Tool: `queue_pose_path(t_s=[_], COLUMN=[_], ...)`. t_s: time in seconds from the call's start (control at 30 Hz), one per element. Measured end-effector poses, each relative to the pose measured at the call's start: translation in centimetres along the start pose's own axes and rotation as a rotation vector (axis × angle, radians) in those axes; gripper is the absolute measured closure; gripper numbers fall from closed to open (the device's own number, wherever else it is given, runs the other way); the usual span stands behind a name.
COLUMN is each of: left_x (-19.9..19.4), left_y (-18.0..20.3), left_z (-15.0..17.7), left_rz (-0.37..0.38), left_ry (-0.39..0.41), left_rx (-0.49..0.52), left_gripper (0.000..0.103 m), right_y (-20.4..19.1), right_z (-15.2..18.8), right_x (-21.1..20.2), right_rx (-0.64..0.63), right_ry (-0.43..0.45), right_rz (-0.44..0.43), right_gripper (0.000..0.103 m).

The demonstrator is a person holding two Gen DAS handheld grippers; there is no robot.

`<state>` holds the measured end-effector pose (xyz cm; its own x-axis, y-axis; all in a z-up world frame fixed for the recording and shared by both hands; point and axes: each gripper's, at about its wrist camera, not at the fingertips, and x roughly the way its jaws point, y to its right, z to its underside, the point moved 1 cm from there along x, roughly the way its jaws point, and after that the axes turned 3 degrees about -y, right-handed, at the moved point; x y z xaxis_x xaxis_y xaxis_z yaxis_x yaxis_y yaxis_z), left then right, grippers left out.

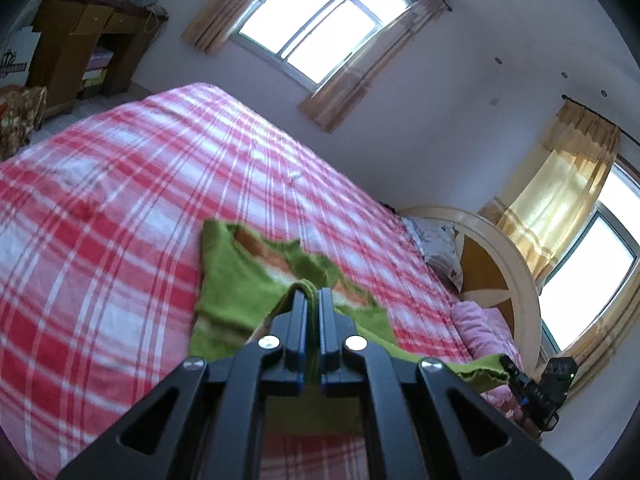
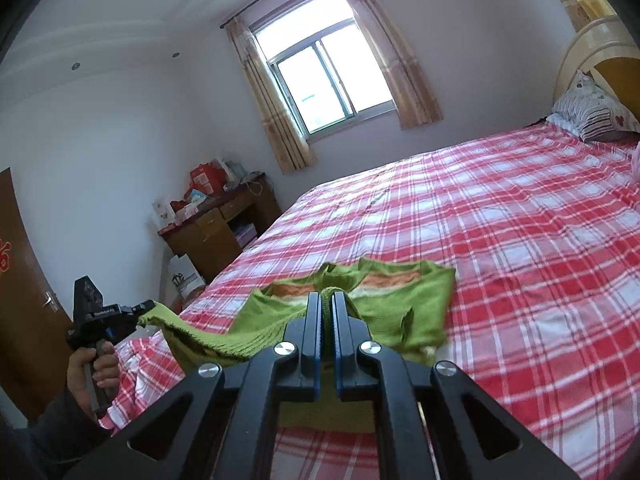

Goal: Fold small clothes
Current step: 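Lift the hem with both grippers and fold it toward the collar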

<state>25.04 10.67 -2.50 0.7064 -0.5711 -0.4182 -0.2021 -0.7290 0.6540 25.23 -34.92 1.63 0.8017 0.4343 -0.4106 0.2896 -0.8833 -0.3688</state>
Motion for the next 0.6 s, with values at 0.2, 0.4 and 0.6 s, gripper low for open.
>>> queue_pose_path(t_s=[0.2, 0.4, 0.6], left_x=[2.6, 5.7, 9.2], left_y=[0.6, 0.1, -1.5], left_z=[-2.2, -3.1, -4.7], left_rz=[-0.028, -0.051, -0.105], left_ry=[0.003, -0.016, -0.048], left_rx=[0.036, 0.042, 0.036], left_gripper=[0.099, 0.099, 0.099], right_y=[1.0, 2.5, 4.8], right_z=[-2.3, -4.0, -4.9], right_x=[2.4, 6.1, 10.3], right_rx=[0.001, 0.004, 0.013], right_ry=[0.001, -0.033, -0.077], right_rz=[0.021, 0.052, 0.090], right_gripper=[0.099, 0.099, 0.099])
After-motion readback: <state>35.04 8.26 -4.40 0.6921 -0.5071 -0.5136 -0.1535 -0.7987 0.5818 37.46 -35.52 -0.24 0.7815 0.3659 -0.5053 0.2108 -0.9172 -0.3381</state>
